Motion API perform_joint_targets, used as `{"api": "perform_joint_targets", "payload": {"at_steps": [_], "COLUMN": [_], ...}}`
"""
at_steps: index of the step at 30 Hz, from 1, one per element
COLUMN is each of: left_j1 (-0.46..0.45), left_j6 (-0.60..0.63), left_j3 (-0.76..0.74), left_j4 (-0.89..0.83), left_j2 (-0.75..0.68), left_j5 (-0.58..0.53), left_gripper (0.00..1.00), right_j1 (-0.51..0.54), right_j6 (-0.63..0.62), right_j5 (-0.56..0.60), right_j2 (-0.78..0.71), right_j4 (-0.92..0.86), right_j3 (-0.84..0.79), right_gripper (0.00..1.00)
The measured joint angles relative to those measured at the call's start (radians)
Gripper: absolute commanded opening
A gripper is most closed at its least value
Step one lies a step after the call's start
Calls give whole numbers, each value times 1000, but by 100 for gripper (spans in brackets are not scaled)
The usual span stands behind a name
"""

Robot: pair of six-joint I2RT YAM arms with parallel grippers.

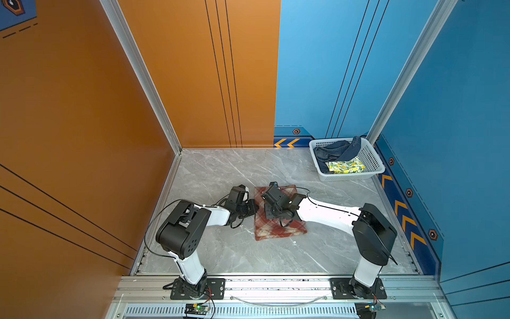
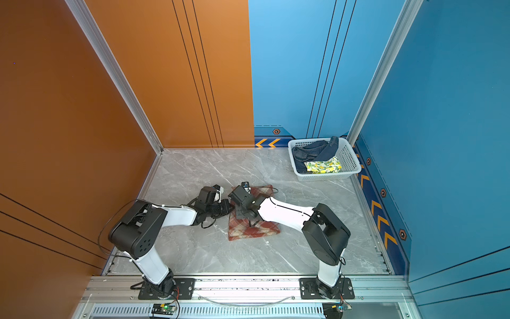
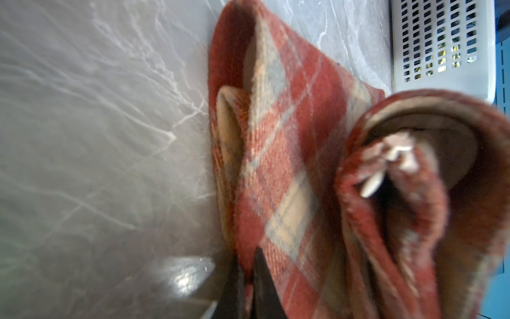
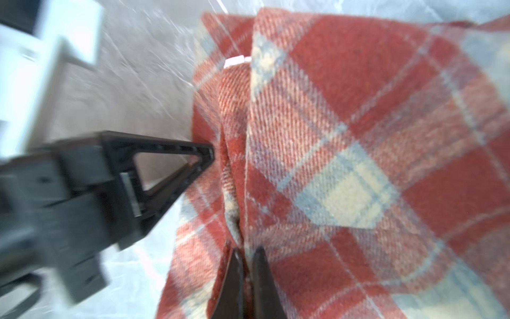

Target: Fold and stack the skirts

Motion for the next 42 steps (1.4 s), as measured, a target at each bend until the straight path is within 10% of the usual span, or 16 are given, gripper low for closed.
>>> {"api": "perform_joint_targets", "payload": {"at_steps": [16, 21, 31, 42], "left_j1": [8, 12, 26, 39], "left_j6": [0, -1, 5, -5], "left_j3": [-17, -17, 1, 6], "left_j4": [17, 15, -85, -307], "left_j2": [-7, -8, -60, -191], "left_j5": [5, 12, 10, -109], "left_gripper": [0, 0, 49, 61], "right_j1": [-6, -6, -41, -143], "right_j6": [261, 322, 309, 237], "right_j5": [-159, -172, -166, -138], "right_j2": [45, 67, -76, -311], "right_j4": [332, 403, 435, 408], "right_j3": [-145, -170, -229, -306], "right_gripper": [0, 39, 59, 61]}}
